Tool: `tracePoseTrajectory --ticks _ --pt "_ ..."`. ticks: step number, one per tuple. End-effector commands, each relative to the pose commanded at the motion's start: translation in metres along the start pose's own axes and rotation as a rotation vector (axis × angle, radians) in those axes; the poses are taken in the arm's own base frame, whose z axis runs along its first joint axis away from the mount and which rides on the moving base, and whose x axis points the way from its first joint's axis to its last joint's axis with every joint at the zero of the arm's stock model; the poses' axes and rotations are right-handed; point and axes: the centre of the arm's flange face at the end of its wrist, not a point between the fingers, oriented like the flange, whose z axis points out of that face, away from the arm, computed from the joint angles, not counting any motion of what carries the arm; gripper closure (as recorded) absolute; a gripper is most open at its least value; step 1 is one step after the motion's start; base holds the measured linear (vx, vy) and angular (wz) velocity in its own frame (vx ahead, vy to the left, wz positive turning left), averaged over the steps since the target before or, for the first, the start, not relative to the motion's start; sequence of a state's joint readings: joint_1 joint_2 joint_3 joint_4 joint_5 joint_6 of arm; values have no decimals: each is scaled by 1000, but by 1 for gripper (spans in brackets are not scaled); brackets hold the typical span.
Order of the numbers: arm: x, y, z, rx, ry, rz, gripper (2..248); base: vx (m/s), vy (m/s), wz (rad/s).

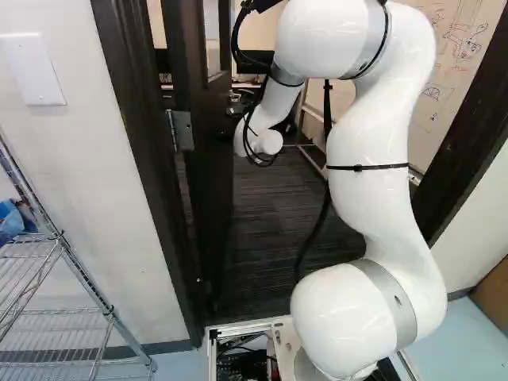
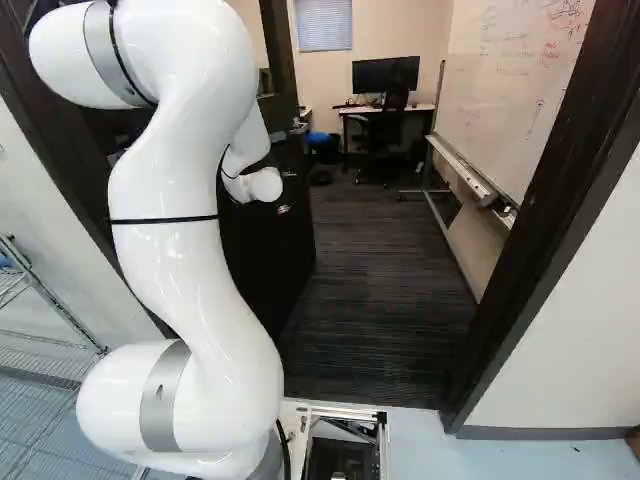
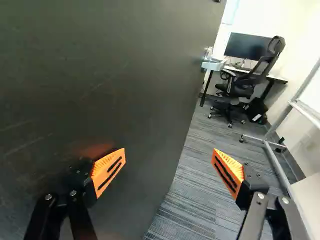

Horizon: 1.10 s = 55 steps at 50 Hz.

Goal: Open the door and move inside

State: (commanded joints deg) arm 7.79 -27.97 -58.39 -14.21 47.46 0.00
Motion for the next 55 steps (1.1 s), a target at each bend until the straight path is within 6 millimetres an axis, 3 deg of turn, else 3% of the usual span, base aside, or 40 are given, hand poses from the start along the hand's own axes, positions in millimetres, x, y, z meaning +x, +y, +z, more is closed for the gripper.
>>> tracePoseTrajectory --ticks 55 --pt "11 -38 84 72 69 -33 3 0 0 0"
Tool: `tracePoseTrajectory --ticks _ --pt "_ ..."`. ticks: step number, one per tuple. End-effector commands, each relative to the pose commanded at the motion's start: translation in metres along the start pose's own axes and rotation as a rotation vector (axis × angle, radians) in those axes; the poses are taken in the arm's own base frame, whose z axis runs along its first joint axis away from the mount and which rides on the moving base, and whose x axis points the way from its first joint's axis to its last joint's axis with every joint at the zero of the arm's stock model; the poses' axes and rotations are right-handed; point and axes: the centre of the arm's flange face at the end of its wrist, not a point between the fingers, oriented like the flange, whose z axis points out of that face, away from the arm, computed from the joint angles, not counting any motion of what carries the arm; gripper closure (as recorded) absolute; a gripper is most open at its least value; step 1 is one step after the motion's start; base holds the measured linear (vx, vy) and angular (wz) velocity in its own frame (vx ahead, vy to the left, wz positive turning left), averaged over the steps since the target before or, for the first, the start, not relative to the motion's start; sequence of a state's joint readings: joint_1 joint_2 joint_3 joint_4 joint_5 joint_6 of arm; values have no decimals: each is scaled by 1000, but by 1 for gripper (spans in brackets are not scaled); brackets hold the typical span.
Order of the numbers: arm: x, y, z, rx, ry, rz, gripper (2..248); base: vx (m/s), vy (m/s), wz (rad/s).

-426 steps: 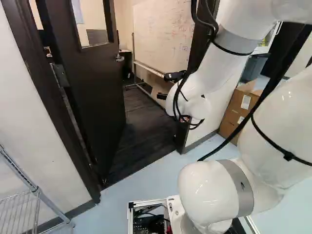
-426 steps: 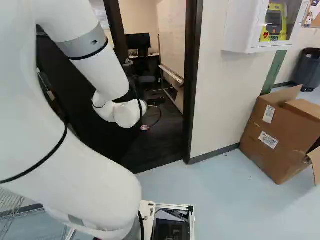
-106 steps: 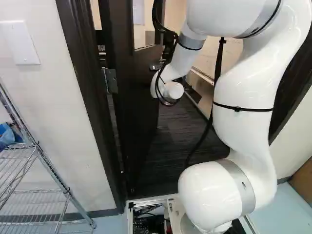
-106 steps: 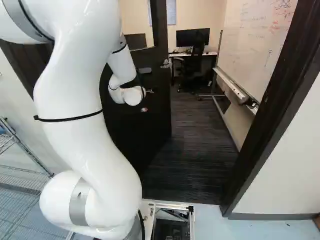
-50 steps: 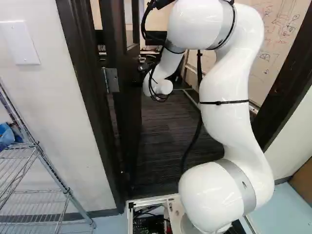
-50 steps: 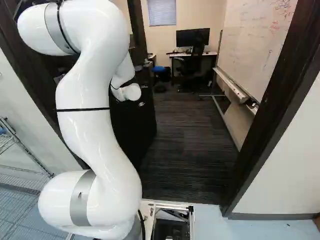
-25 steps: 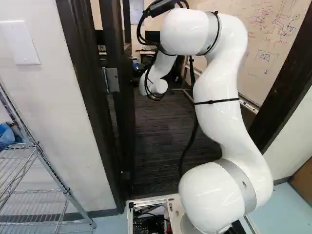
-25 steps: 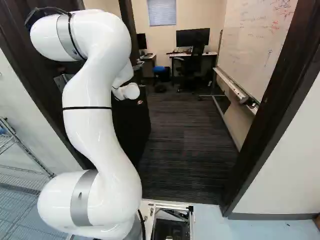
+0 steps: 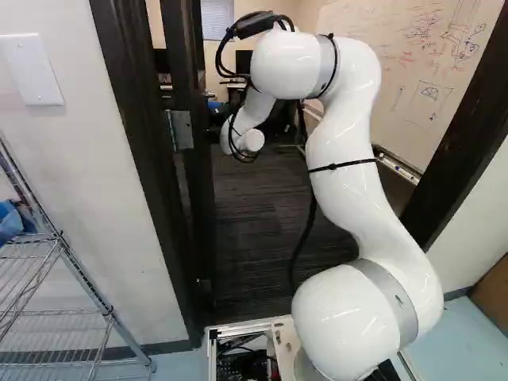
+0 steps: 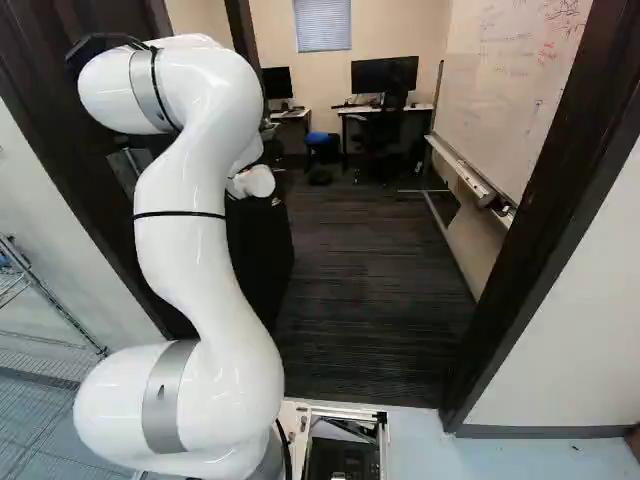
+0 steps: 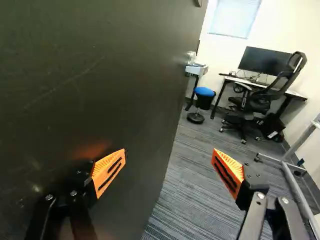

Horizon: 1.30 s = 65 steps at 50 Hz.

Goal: Open the door and move inside

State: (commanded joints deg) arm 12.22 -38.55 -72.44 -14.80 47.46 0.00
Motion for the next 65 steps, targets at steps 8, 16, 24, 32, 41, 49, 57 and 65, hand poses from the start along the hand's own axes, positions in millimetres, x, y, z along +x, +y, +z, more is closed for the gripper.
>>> tracePoseTrajectory --ticks 8,16,24,32,41,49,57,65 --pt "1 -8 7 16 7 -7 3 0 0 0" --pt "2 -16 13 33 13 -15 3 0 0 0" --pt "4 -25 17 50 17 -23 3 0 0 0" --pt "4 -29 20 59 20 -27 3 0 0 0" --pt "4 -30 20 60 21 -27 3 0 0 0" --pt "4 -25 17 53 17 -25 3 0 0 0" --pt "2 -15 10 38 10 -22 3 0 0 0" --pt "0 -4 2 22 2 -18 3 0 0 0"
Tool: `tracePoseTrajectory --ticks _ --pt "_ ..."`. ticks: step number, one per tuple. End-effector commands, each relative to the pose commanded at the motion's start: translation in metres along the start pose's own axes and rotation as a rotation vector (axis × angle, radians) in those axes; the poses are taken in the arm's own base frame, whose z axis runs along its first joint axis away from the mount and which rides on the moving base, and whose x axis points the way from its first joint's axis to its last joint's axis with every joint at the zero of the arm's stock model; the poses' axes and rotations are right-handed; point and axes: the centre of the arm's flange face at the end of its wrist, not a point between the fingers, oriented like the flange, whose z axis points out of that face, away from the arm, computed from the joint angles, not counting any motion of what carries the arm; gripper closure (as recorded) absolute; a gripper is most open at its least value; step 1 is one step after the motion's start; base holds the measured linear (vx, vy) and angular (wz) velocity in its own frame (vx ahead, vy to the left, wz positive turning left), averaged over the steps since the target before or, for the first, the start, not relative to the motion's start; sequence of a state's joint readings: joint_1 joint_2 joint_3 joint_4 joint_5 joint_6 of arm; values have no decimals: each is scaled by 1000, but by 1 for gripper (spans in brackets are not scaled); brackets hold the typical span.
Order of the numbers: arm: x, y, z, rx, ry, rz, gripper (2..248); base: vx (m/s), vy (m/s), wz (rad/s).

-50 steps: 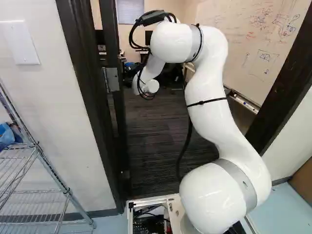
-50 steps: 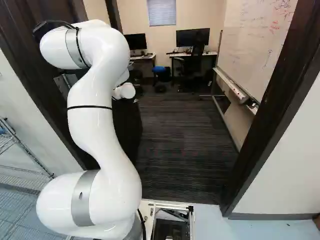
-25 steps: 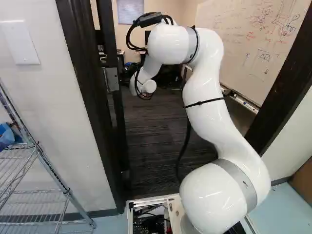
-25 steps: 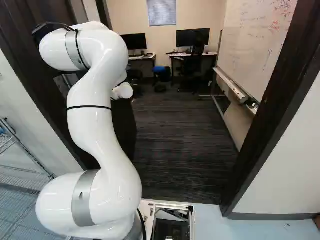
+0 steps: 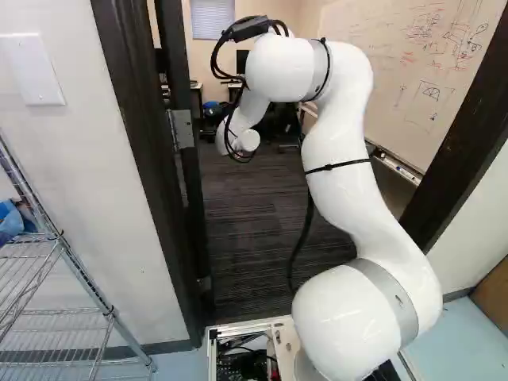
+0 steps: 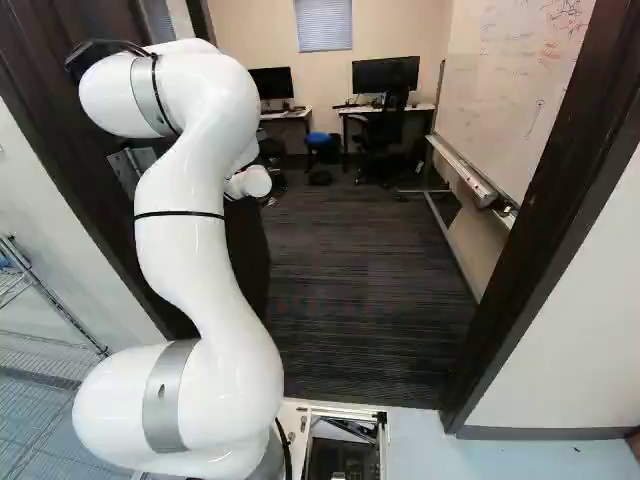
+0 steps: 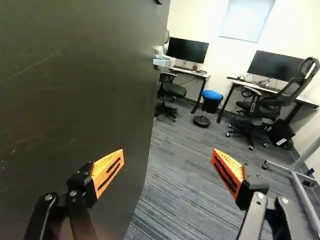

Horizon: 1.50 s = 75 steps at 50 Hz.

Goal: Open the door and move inside

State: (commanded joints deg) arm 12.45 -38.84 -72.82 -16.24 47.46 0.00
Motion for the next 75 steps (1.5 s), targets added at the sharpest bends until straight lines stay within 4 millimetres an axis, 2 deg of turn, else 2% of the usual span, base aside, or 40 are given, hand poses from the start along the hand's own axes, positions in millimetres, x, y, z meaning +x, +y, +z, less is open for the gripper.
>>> tracePoseTrajectory --ticks 26,75 --pt "-6 33 -33 -64 -30 25 3 0 0 0" --pt "-19 90 -131 -364 -88 230 3 0 0 0"
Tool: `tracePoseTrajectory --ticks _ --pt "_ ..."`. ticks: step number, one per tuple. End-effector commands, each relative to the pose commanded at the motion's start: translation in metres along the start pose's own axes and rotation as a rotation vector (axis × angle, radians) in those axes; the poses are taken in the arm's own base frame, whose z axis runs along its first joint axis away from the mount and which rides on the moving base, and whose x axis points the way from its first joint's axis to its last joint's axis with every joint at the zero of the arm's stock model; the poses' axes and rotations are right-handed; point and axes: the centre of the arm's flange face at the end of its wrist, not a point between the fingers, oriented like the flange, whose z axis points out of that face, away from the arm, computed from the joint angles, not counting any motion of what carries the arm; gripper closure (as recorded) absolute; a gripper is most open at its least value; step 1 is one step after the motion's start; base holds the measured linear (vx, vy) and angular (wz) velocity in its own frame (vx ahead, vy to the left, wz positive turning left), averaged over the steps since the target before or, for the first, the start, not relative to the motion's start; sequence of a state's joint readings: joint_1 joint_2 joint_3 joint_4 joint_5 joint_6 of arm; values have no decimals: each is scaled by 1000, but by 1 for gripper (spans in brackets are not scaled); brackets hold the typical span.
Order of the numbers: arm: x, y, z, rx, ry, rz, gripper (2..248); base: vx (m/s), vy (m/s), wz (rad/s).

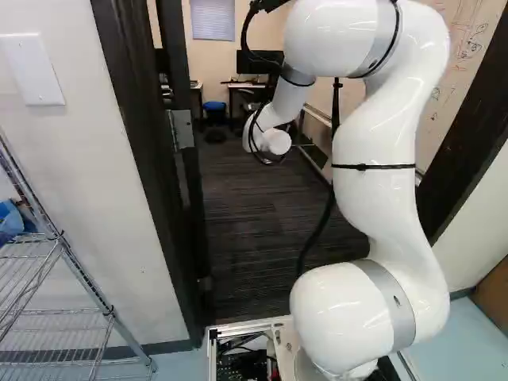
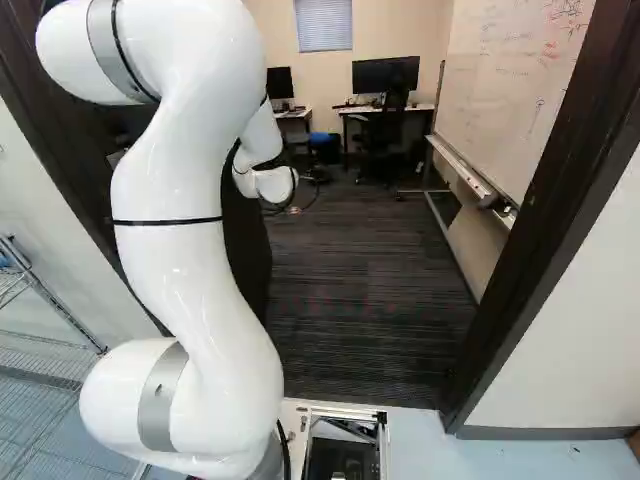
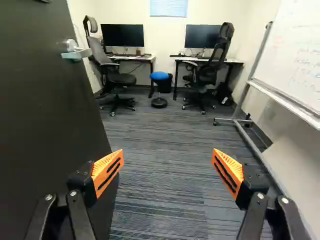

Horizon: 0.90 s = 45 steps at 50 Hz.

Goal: Open the door and move inside

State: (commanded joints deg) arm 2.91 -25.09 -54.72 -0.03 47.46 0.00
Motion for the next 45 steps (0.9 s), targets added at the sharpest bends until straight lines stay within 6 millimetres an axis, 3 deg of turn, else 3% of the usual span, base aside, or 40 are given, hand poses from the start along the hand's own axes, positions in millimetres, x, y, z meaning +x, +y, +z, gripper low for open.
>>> tracePoseTrajectory --ticks 32,45 --pt "-7 38 -57 -104 -28 53 3 0 0 0" --pt "-8 37 -60 -103 -29 53 3 0 0 0"
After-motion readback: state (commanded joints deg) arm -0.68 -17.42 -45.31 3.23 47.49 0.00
